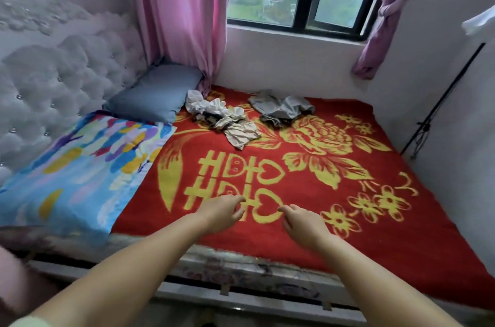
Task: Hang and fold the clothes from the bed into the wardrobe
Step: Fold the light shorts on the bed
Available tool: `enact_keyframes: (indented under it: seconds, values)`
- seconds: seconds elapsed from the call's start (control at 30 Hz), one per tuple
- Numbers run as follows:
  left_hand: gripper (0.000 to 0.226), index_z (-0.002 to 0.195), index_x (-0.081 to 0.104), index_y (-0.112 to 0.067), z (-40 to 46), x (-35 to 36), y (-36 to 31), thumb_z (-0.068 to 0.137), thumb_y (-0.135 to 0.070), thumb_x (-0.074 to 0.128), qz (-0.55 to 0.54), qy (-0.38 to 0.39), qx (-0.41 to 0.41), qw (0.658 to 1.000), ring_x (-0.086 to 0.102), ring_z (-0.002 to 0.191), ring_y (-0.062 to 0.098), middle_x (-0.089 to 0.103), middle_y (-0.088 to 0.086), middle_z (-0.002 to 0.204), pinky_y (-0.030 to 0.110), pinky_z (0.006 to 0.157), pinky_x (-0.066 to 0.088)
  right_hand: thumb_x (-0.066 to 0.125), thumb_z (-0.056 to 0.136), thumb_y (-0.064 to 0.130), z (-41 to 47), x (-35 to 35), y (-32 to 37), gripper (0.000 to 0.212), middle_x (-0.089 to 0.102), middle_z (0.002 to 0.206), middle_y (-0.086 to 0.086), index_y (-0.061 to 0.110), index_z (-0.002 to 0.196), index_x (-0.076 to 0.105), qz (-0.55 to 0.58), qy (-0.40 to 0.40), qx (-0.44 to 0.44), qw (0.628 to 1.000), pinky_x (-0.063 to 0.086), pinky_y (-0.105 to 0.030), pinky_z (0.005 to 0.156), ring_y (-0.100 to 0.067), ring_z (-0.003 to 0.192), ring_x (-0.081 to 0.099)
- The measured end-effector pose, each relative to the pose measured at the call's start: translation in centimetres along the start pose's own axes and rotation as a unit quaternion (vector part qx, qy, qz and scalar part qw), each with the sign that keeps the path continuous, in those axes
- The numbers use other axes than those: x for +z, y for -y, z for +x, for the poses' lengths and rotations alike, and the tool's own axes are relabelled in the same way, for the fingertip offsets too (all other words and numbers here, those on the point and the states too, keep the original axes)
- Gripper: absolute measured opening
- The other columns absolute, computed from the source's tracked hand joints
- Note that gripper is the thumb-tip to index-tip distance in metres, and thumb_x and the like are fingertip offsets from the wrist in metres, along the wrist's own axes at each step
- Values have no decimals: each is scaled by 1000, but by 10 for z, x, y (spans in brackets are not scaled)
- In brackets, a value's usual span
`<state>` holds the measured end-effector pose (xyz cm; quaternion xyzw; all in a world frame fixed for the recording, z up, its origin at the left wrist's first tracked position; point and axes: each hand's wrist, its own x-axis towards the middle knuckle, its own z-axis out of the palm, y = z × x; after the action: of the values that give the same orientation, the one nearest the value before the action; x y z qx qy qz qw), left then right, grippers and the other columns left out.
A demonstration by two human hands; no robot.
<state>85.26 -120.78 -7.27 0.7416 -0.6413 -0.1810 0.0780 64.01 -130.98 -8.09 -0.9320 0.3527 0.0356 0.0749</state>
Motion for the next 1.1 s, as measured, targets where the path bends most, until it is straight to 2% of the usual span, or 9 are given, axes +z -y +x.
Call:
enact_keyframes:
  seconds: [0.2, 0.4, 0.5, 0.63, 0.73, 0.83, 0.9, 1.03, 1.1]
  values:
    - [44, 141, 39, -23, 126, -23, 50, 101, -41, 35, 17, 3, 4, 1000, 58, 108, 19, 55, -1, 132, 36, 76, 50, 30, 103, 31, 126, -3, -42, 38, 57, 127, 1, 24, 137, 45, 14, -12, 20, 1000, 51, -37, 81, -26, 103, 63]
    - [43, 140, 40, -22, 264, -48, 110, 101, -39, 35, 12, 39, -7, 999, 57, 112, 19, 55, -1, 132, 38, 83, 51, 32, 102, 28, 255, 5, -84, 37, 56, 126, 3, 24, 137, 44, 54, 3, 70, 996, 51, -37, 83, -22, 103, 62]
    - [40, 137, 44, -24, 319, -29, 134, 101, -38, 34, 2, 50, -23, 998, 57, 113, 17, 57, -4, 131, 32, 79, 49, 32, 102, 27, 302, 36, -107, 38, 55, 128, 4, 24, 139, 42, 66, 51, 90, 992, 51, -35, 83, -20, 104, 62]
    - [35, 129, 50, -22, 385, 10, 168, 101, -34, 34, -13, 57, -43, 997, 59, 109, 19, 59, -3, 125, 38, 85, 50, 31, 102, 24, 377, 85, -141, 40, 53, 129, 2, 21, 141, 38, 86, 81, 101, 988, 52, -35, 80, -20, 103, 61]
    - [31, 125, 51, -18, 437, 44, 200, 101, -31, 36, 3, 70, -50, 996, 58, 105, 21, 58, 0, 120, 38, 82, 49, 32, 101, 25, 438, 136, -159, 44, 42, 141, 0, 19, 145, 33, 107, 98, 113, 983, 49, -36, 89, -21, 121, 48]
    - [36, 133, 46, -19, 494, 86, 236, 99, -27, 39, 4, 41, -74, 996, 53, 113, 22, 53, 1, 123, 37, 83, 48, 36, 101, 27, 506, 198, -174, 49, 24, 156, -4, 20, 148, 29, 91, 92, 114, 985, 32, -41, 110, -23, 142, 25]
    - [45, 141, 38, -19, 525, 102, 254, 97, -26, 42, 28, 5, -101, 994, 47, 118, 23, 49, 2, 128, 38, 84, 47, 36, 101, 30, 539, 223, -178, 50, 16, 160, -1, 26, 149, 26, 85, 81, 116, 986, 19, -43, 116, -20, 147, 14]
    - [62, 148, 26, -17, 579, 147, 278, 91, -24, 50, 74, -40, -136, 987, 37, 128, 27, 38, 8, 141, 40, 96, 39, 27, 102, 37, 562, 292, -191, 51, 4, 162, 4, 34, 152, 18, 67, 71, 107, 989, -4, -53, 116, -17, 149, -3]
    - [69, 150, 22, -17, 604, 161, 288, 88, -20, 52, 95, -50, -122, 987, 25, 139, 28, 26, 12, 151, 40, 105, 31, 22, 99, 40, 563, 312, -195, 53, 7, 162, 2, 34, 152, 19, 43, 39, 91, 994, -9, -56, 114, -19, 149, -1]
